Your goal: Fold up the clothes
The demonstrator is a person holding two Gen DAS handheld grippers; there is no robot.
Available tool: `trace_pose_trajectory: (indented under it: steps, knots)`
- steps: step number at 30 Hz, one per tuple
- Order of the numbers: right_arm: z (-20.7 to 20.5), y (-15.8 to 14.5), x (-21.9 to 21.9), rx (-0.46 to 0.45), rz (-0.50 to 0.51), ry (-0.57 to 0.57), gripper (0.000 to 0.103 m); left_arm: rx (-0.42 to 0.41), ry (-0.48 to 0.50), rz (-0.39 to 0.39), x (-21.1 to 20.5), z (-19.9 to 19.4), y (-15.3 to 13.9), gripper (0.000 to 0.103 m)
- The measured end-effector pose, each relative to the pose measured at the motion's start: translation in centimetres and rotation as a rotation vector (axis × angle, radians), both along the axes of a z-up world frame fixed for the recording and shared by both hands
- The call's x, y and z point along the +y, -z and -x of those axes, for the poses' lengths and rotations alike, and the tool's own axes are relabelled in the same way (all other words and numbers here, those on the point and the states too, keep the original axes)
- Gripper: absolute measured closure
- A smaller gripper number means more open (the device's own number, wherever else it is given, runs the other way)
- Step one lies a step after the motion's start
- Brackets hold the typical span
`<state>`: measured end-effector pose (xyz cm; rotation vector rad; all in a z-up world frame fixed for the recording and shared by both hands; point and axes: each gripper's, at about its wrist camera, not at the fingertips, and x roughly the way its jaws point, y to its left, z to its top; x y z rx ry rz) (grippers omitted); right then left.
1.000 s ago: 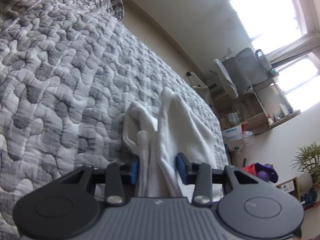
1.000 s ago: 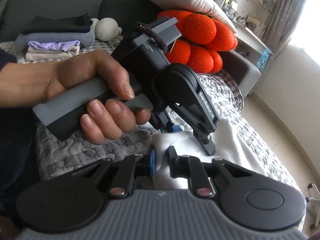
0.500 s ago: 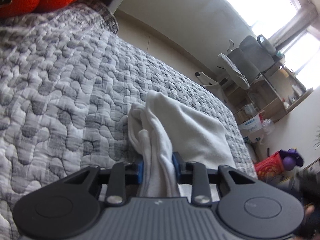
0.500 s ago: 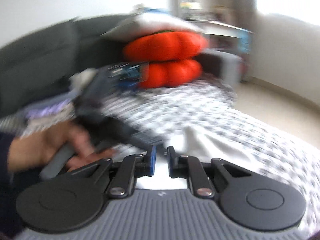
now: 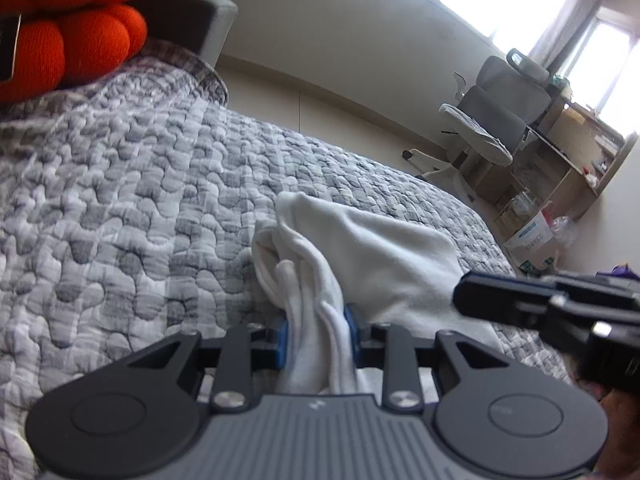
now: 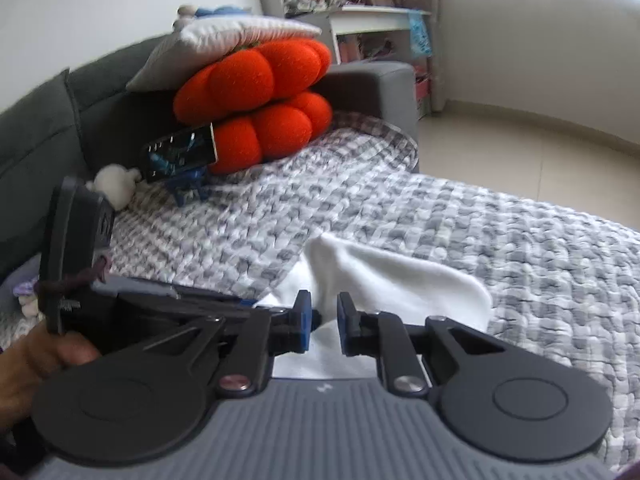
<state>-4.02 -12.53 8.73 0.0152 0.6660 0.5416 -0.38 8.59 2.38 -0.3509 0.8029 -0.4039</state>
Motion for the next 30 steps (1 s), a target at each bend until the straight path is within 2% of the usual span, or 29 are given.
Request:
trace_pose_trajectory:
  steps: [5, 7, 10, 14, 16, 21, 26, 28, 29, 30]
  knots:
    - [-1.9, 1.5, -1.3, 0.133, -0.012, 0.098, 0.086, 0.199, -0.038, 0.277, 3.9, -2.4, 2.1, 0.067]
    - [-2.3, 2.1, -1.5, 0.168, -0.01, 0.109, 0.087, 0.243, -0.046, 0.347, 4.8, -2.9, 2.7, 0.067]
    - [-2.5, 2.4, -1.2, 0.186, -0.003, 0.116, 0.089, 0.248, -0.045, 0.369, 5.0, -3.1, 3.0, 0.064]
    - [-2.8, 2.7, -1.0, 0.209, 0.006, 0.128, 0.094, 0.246, -0.036, 0.403, 5.2, -3.4, 3.0, 0.051]
    - [-2.7, 2.6, -0.9, 0.215, 0.014, 0.132, 0.096, 0.244, -0.036, 0.402, 5.1, -3.6, 3.0, 0.051]
    - [-2.9, 2.6, 0.0, 0.208, 0.024, 0.132, 0.096, 0.212, -0.036, 0.318, 4.1, -2.7, 2.2, 0.065]
    - [-2.3, 2.0, -0.6, 0.158, -0.023, 0.159, 0.095, 0.202, -0.036, 0.292, 3.2, -2.9, 1.7, 0.07]
    - [-2.1, 1.5, -1.0, 0.114, -0.036, 0.187, 0.09, 0.199, -0.038, 0.288, 3.2, -2.9, 1.7, 0.07]
    - [-2.2, 1.4, -1.1, 0.099, -0.037, 0.2, 0.082, 0.197, -0.038, 0.283, 3.1, -3.0, 1.6, 0.07]
    - [-2.4, 1.4, -1.1, 0.095, -0.035, 0.208, 0.081, 0.194, -0.039, 0.279, 3.0, -3.0, 1.6, 0.07]
